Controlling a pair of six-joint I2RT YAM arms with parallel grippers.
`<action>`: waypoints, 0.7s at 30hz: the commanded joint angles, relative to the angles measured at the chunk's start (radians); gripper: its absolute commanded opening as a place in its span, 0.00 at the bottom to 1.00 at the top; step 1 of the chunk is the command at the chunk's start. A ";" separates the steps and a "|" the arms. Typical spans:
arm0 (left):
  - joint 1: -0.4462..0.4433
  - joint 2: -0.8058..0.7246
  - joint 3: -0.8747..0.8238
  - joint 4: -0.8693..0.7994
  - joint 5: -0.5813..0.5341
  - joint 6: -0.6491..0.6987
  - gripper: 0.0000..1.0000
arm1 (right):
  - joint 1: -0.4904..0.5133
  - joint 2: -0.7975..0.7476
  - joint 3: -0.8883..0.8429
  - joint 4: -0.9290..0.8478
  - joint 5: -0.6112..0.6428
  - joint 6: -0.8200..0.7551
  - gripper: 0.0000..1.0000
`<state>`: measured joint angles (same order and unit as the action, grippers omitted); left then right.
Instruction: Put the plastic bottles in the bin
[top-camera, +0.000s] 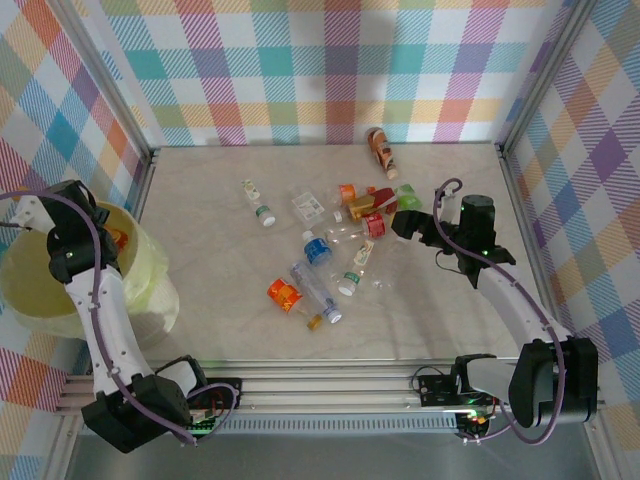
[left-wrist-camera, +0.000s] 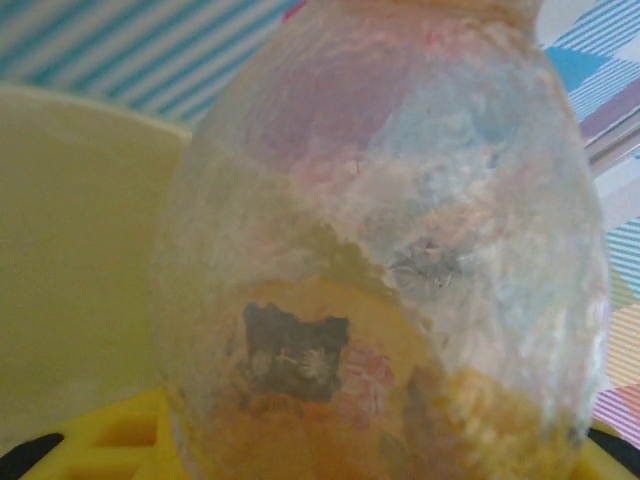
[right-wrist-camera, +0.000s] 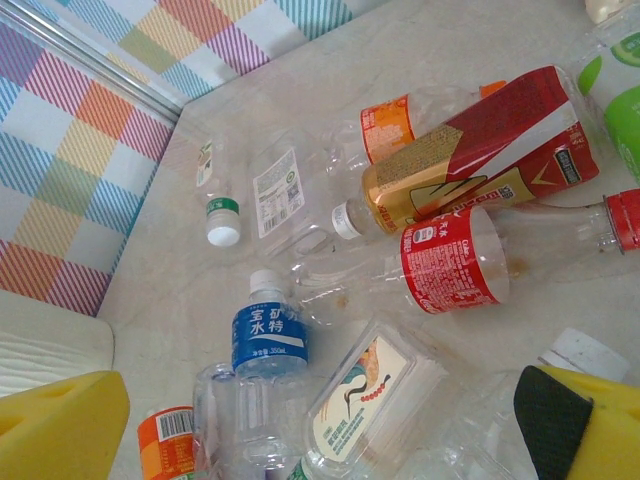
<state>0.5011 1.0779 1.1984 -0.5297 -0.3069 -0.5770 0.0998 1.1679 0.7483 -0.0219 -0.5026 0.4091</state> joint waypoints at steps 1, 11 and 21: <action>0.013 0.009 -0.008 0.125 0.079 -0.089 0.43 | 0.007 -0.019 0.048 0.000 -0.015 -0.018 1.00; 0.011 0.037 -0.082 0.241 0.259 -0.045 0.50 | 0.007 -0.020 0.043 -0.001 0.001 -0.026 1.00; 0.011 -0.013 -0.113 0.152 0.234 0.080 0.69 | 0.007 -0.016 0.040 -0.001 0.005 -0.020 1.00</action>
<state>0.5064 1.1110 1.1076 -0.3656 -0.0620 -0.5663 0.0998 1.1679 0.7673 -0.0235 -0.4980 0.4026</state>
